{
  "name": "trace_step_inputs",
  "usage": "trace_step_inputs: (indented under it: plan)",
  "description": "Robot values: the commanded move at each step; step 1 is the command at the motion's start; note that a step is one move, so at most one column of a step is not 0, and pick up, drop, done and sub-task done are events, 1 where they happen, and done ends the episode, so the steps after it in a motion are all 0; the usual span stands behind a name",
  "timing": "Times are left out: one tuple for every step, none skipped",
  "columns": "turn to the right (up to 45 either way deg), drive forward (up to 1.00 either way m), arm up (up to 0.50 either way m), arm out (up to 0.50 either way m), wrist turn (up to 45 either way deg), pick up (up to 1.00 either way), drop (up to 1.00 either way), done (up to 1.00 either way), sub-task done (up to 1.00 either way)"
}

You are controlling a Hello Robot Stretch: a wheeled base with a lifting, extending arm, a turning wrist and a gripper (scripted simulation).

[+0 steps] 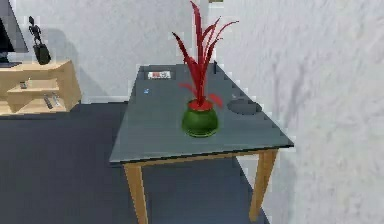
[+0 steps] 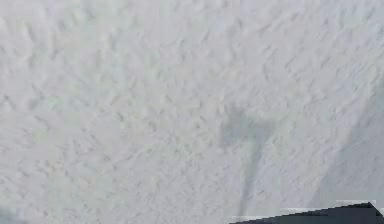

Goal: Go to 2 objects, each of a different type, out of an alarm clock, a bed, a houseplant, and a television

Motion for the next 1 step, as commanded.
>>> trace_step_inputs:
  plan:
    - [-45.0, 0.0, 0.0, 0.0, 0.0, 0.0, 0.0, 0.0, 0.0]
